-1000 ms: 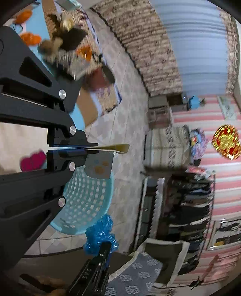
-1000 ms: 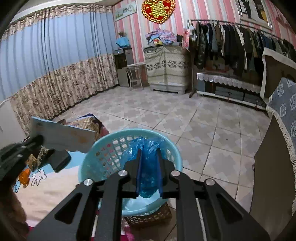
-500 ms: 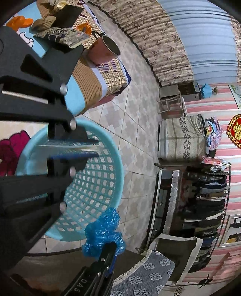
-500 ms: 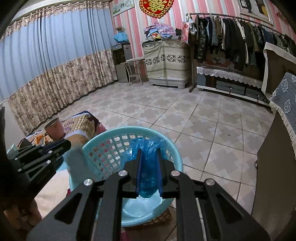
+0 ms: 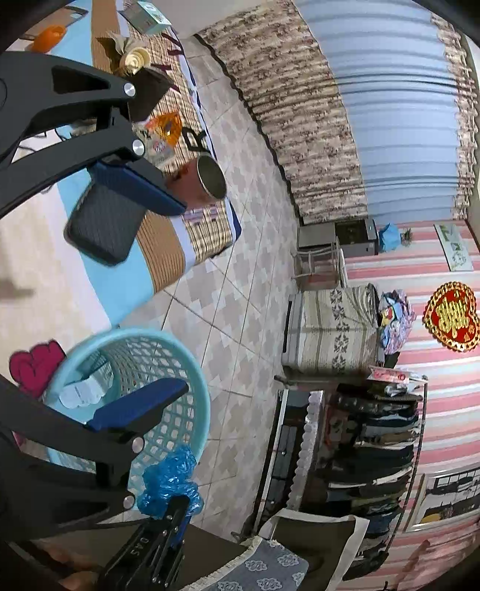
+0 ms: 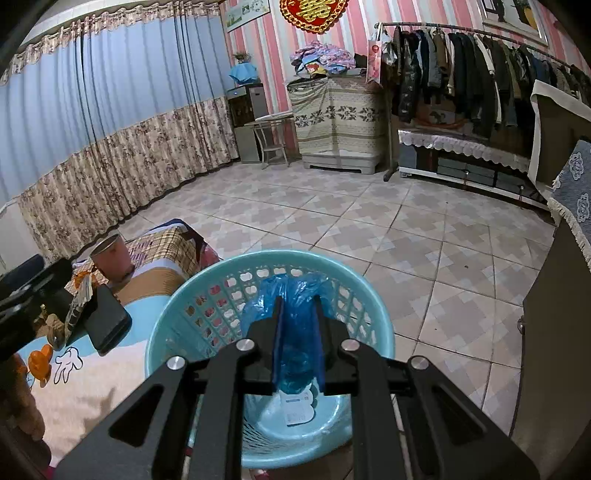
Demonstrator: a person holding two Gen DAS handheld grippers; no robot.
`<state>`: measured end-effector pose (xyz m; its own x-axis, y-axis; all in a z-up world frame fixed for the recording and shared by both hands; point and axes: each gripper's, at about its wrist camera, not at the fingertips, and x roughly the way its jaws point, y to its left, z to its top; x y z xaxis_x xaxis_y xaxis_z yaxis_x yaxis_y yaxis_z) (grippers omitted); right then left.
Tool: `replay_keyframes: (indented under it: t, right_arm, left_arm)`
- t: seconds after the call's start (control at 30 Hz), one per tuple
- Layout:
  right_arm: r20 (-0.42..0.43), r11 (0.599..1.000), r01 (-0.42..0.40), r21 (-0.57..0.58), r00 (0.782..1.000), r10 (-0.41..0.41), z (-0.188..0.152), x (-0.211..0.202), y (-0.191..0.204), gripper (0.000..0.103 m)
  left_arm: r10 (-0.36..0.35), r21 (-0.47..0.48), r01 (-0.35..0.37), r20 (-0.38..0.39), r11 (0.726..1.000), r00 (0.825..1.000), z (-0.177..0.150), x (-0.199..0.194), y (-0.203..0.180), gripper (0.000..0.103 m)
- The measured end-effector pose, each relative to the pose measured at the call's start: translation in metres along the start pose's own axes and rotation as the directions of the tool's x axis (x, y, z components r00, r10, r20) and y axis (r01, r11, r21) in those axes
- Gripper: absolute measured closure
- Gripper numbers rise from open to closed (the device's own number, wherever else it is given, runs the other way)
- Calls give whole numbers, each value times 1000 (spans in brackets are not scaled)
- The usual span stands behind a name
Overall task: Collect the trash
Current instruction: 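Carry both items to the blue basket and open both grippers to drop them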
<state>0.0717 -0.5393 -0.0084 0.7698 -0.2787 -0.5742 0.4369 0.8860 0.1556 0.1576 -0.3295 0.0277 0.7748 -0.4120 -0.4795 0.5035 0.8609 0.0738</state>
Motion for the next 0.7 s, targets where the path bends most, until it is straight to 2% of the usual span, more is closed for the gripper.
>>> replay_keyframes:
  t: [0.2,0.47,0.53,0.6,0.7]
  right_arm:
    - [-9,1000,-6,16,1000,6,4,11,10,88]
    - [-42,1000,14,10,999,-13,7,39,20,87]
    - [-57,1000,22,5,998,-21,7,45,23,80]
    - [-63,1000,22,5,998,-22,6,50,26,42]
    - [-69,1000,27,2,997,-27,5,54,30,38]
  left_arm:
    - [59,5,-59,18,998,998,-1,-7,13,8]
    - [86,-18,-85,40,996,996,-4,-20,32,5]
    - [102,-24,-101,37,995,994,-5,-23,41,5]
    - [120,-28,-119,32,993,992,-6,-25,48,5]
    - [136,-45,-134,26,990,990,-6,-30,62,5]
